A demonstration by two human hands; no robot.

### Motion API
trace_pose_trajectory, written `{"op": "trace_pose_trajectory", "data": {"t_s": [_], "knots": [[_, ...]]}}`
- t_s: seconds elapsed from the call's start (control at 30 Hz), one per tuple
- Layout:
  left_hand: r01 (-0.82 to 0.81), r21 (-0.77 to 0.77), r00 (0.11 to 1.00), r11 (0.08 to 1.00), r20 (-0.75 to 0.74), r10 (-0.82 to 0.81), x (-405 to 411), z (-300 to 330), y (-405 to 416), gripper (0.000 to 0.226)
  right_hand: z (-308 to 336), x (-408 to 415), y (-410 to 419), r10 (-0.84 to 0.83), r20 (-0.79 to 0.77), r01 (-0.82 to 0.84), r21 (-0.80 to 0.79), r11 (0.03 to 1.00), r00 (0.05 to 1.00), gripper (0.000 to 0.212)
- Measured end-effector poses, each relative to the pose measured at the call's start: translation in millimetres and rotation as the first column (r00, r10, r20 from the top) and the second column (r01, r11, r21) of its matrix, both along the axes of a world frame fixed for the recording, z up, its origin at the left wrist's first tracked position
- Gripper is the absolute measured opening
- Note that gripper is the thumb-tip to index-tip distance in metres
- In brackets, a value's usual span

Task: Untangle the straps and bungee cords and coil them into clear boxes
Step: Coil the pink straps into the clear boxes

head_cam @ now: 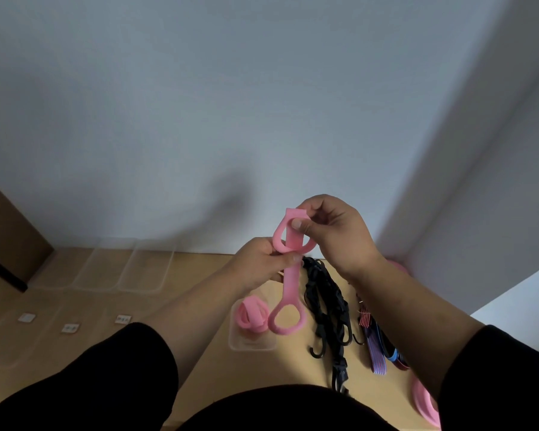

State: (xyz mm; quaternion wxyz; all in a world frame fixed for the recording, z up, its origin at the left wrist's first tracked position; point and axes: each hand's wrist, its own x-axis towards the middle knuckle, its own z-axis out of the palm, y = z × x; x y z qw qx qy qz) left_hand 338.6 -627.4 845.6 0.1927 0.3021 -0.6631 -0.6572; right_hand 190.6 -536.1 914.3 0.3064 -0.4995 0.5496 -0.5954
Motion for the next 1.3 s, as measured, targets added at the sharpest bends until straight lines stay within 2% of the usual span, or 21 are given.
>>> {"op": "trace_pose_trajectory", "data": {"t_s": [0.17,0.3,0.33,0.4,0.5,0.57,0.63,0.73,0.9,1.0,1.07,1.2,1.27,1.3], "knots": [[0.026,0.154,0.999,0.988,0.021,-0.03,-0.3,-3.2,4.6,0.043,-0.1,-2.3,2.5,0.024,-0.031,-0.024,-0.005,1.0,0.999,0.019],[0.04,0.337,0.997,0.941,-0.079,-0.015,-0.2,-7.4,0.5,0.016,-5.1,-2.3,9.8,0.086,-0.055,-0.086,0.002,0.996,0.995,0.019],[0.053,0.385,0.995,0.921,-0.102,-0.015,0.2,-6.9,-2.9,0.016,-6.5,-2.4,12.4,0.12,-0.067,-0.12,0.003,0.993,0.991,0.02],[0.092,0.464,0.988,0.881,-0.154,-0.022,0.7,-4.6,-10.1,0.028,-9.8,-2.2,17.9,0.16,-0.19,-0.155,0.04,0.987,0.969,0.023],[0.125,0.542,0.981,0.831,-0.193,-0.021,1.9,1.7,-19.2,0.042,-18.3,-2.2,24.8,0.148,-0.448,-0.12,0.09,0.989,0.882,0.024],[0.131,0.582,0.978,0.802,-0.209,-0.008,3.5,2.4,-24.0,0.053,-23.8,-2.4,28.3,0.138,-0.53,-0.104,0.094,0.99,0.837,0.021],[0.151,0.576,0.977,0.804,-0.21,-0.033,3.9,5.6,-23.1,0.052,-29.2,-3.3,30.8,0.148,-0.606,-0.13,0.075,0.989,0.782,0.017],[0.135,0.444,0.98,0.886,-0.189,-0.055,1.4,7.3,-17.5,0.03,-37.6,-1.5,33.6,0.13,-0.707,-0.196,-0.012,0.981,0.695,0.017],[0.073,0.34,0.989,0.938,-0.148,-0.024,-3.8,8.7,-9.8,0.033,-52.6,2.1,34.0,-0.013,-0.782,-0.189,-0.166,0.968,0.623,0.011],[0.03,0.317,0.99,0.948,-0.142,0.016,-4.8,13.0,-9.3,0.028,-62.2,4.1,35.6,-0.115,-0.775,-0.102,-0.226,0.969,0.622,0.015],[0.009,0.323,0.989,0.946,-0.14,0.038,-3.9,16.2,-9.1,0.025,-66.8,6.5,36.4,-0.153,-0.744,-0.004,-0.205,0.979,0.65,0.026],[0.055,0.317,0.985,0.947,-0.175,0.001,-3.0,21.4,-5.5,0.027,-67.8,5.1,39.0,-0.115,-0.707,-0.012,-0.173,0.985,0.697,0.035],[0.037,0.297,0.986,0.954,-0.168,0.014,-2.5,23.2,-4.2,0.028,-67.0,4.0,41.6,-0.085,-0.693,-0.017,-0.139,0.99,0.716,0.05],[0.025,0.292,0.985,0.956,-0.171,0.027,-2.4,23.9,-4.6,0.029,-66.2,4.6,43.3,-0.067,-0.652,0.007,-0.095,0.995,0.755,0.062]]}}
